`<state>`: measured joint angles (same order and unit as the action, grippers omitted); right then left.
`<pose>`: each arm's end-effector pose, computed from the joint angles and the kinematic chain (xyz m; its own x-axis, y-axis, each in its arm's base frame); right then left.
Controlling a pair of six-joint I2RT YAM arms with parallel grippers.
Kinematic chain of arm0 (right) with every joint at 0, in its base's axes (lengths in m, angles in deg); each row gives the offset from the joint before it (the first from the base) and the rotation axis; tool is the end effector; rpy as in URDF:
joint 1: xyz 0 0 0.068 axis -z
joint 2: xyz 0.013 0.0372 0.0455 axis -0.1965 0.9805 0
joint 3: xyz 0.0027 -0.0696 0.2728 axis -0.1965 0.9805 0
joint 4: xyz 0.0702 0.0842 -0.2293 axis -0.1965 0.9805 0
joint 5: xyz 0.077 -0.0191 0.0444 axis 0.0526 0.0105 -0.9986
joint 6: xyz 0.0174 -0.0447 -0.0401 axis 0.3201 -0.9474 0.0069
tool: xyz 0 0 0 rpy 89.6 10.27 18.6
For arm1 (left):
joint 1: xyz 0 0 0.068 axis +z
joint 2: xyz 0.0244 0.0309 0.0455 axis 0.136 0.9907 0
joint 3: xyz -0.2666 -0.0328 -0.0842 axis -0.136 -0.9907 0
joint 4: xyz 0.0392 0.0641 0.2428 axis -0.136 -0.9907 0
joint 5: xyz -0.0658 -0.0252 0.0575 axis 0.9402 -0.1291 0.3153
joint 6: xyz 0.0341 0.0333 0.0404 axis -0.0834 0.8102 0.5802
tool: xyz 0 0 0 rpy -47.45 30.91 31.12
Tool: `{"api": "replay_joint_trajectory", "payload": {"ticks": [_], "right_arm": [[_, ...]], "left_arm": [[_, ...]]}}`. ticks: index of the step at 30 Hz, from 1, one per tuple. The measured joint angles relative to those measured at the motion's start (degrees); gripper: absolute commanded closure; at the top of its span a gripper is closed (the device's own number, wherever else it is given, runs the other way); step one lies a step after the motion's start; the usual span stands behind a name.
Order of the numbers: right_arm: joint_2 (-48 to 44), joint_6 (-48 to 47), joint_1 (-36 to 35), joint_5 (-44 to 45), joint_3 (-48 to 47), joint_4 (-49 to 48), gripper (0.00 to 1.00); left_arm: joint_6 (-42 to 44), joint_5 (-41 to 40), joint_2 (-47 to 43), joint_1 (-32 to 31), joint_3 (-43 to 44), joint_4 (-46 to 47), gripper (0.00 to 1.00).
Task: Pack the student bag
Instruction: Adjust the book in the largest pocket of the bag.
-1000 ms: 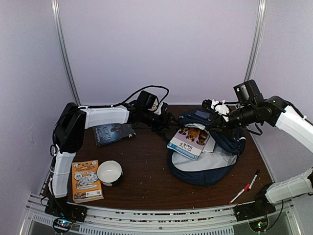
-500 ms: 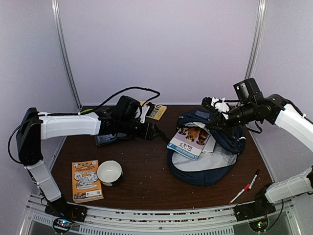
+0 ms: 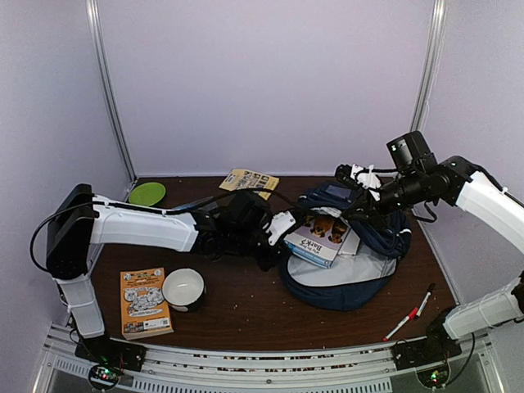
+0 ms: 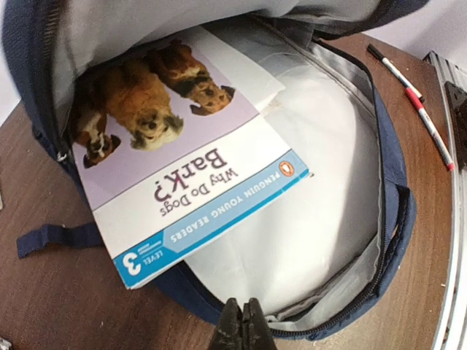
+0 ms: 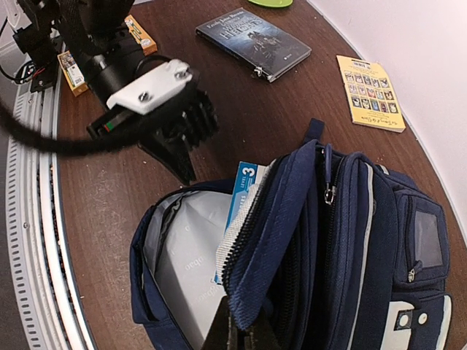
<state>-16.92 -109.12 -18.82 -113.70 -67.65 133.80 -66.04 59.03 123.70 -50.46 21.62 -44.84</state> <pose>0.2003 0.1449 0.3518 -0.1298 -0.6069 -0.7841 -0.9584 0.2794 -0.0577 0.2161 -0.3601 0.2204 -0.3916 0.4963 -0.7748 0.8667 0.4816 -0.1295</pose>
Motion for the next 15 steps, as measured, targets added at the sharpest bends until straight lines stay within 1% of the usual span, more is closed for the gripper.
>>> {"api": "replay_joint_trajectory", "payload": {"ticks": [7, 10, 12, 15], "right_arm": [[0.42, 1.36, 0.02, -0.33, -0.74, 0.26, 1.00], [0.44, 1.46, 0.04, -0.33, -1.16, 0.44, 1.00], [0.44, 1.64, 0.04, -0.52, -1.29, 0.46, 1.00], [0.46, 1.88, 0.09, -0.94, -1.38, 0.81, 1.00]], "left_arm": [[14.19, -0.63, 2.58, -1.42, -0.76, 2.67, 1.00], [19.52, -2.47, 3.26, -1.57, -0.76, 2.58, 1.00], [22.75, -3.63, 5.05, -1.68, 0.79, 2.23, 1.00], [27.17, -5.20, 9.40, -1.81, 5.35, 0.76, 1.00]]}}
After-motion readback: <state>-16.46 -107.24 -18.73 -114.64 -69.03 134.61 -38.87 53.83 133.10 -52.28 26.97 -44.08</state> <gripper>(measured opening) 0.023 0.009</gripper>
